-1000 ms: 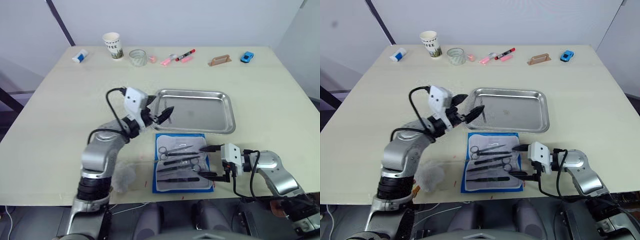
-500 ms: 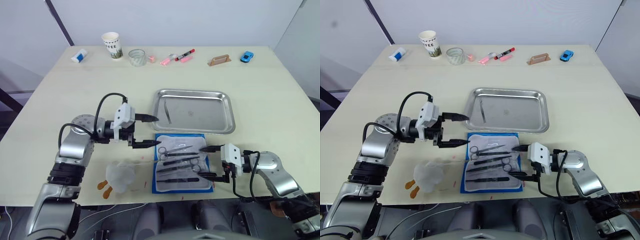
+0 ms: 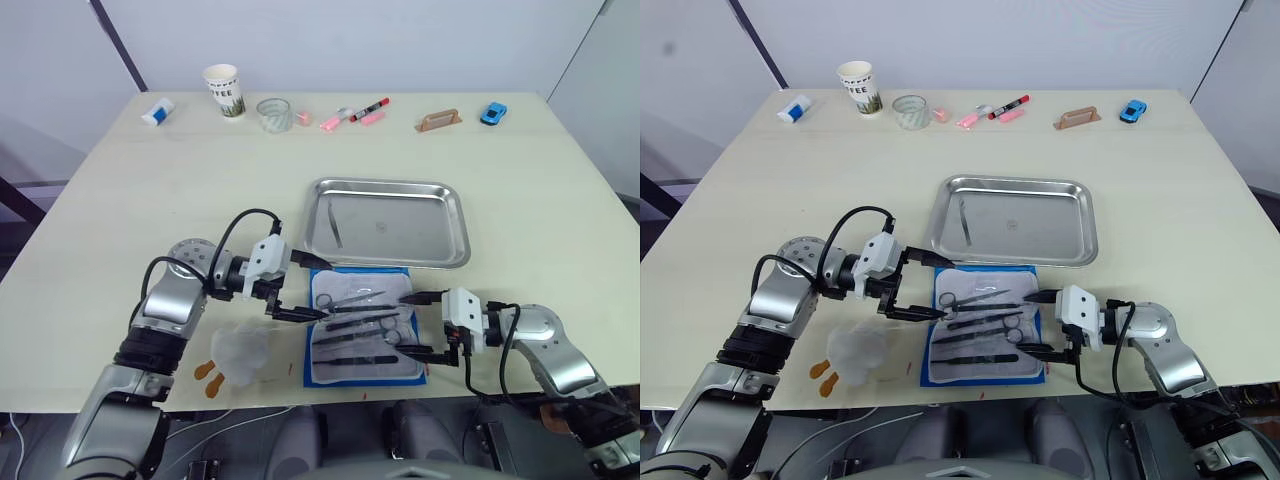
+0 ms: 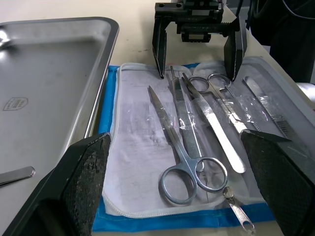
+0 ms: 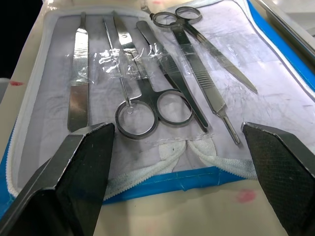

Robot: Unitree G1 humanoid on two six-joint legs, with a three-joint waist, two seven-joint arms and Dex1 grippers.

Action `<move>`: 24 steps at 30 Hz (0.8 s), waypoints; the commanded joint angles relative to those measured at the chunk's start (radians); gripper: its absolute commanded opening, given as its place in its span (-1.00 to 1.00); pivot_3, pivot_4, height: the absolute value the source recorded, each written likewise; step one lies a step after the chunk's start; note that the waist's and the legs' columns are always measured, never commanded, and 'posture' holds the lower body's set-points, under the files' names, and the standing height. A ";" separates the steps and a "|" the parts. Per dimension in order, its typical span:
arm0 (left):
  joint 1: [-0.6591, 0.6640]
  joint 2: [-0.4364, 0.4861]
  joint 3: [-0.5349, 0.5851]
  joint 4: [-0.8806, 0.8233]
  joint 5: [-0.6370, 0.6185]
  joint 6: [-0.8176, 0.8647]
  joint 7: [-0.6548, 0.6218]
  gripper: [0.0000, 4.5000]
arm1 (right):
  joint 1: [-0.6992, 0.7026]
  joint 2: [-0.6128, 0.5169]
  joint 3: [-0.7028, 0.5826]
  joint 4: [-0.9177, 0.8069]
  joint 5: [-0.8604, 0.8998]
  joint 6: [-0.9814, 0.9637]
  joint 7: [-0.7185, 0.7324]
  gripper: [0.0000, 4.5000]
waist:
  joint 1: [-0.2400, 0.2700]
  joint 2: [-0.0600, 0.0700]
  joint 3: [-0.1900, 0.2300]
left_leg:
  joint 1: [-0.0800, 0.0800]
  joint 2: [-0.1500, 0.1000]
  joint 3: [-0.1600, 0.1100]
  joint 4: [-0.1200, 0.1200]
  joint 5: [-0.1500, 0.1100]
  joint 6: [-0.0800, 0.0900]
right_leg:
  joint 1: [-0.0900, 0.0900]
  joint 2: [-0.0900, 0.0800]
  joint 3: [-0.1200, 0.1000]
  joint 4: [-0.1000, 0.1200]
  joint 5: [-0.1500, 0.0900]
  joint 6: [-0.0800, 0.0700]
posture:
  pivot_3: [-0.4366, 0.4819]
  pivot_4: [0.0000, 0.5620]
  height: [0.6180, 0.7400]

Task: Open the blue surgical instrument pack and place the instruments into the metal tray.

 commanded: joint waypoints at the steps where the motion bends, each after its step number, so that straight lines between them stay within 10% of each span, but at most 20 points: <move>1: -0.022 0.001 0.002 -0.003 0.006 -0.018 -0.004 0.98 | 0.031 0.007 0.048 0.094 -0.050 0.013 0.010 1.00 | 0.000 0.000 0.000 | 0.000 0.000 0.000 0.000 0.000 0.000 | 0.000 0.000 0.000 0.000 0.000 0.000 | -0.05 -0.47 1.00; 24: -0.022 -0.019 -0.035 -0.005 0.047 -0.032 0.001 0.98 | 0.020 0.056 0.029 0.232 -0.029 -0.061 0.077 1.00 | 0.002 -0.010 -0.006 | 0.001 0.002 0.000 0.000 0.000 0.000 | 0.000 0.001 0.000 0.000 0.000 -0.001 | -0.05 -0.47 1.00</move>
